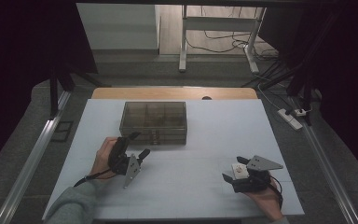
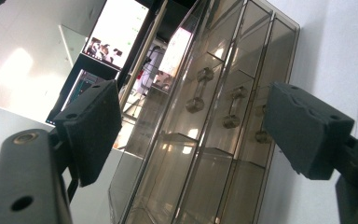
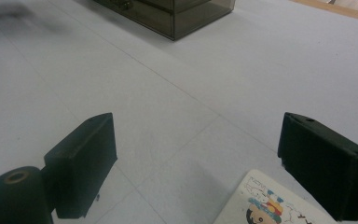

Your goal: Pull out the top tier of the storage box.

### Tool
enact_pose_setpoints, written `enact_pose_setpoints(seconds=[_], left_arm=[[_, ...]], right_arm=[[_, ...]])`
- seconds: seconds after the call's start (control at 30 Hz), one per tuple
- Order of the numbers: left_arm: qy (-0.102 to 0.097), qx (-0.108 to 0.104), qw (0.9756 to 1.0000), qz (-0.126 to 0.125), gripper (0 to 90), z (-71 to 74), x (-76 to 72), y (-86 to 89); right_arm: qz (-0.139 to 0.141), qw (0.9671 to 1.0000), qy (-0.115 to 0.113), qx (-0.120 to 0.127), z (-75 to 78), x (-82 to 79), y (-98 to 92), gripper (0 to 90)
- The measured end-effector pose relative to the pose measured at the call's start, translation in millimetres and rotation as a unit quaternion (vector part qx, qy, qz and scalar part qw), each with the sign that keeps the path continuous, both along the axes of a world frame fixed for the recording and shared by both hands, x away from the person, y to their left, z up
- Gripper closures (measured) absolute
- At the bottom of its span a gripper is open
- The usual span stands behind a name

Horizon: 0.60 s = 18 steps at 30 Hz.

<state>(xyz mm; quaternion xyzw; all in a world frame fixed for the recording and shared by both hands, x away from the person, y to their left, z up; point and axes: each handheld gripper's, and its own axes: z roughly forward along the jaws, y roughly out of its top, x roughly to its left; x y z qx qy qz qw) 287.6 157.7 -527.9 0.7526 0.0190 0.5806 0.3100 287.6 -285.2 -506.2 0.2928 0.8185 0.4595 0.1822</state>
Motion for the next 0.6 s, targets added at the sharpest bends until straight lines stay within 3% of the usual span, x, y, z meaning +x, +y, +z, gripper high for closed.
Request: enact_pose_setpoints(seconds=[0.6], left_arm=[[-0.007, 0.003, 1.0, 0.001, 25.8, -1.7, 4.4, -1.4]], right_arm=[[0.0, 1.0, 0.001, -0.001, -0.4, 0.1, 0.3, 11.1]])
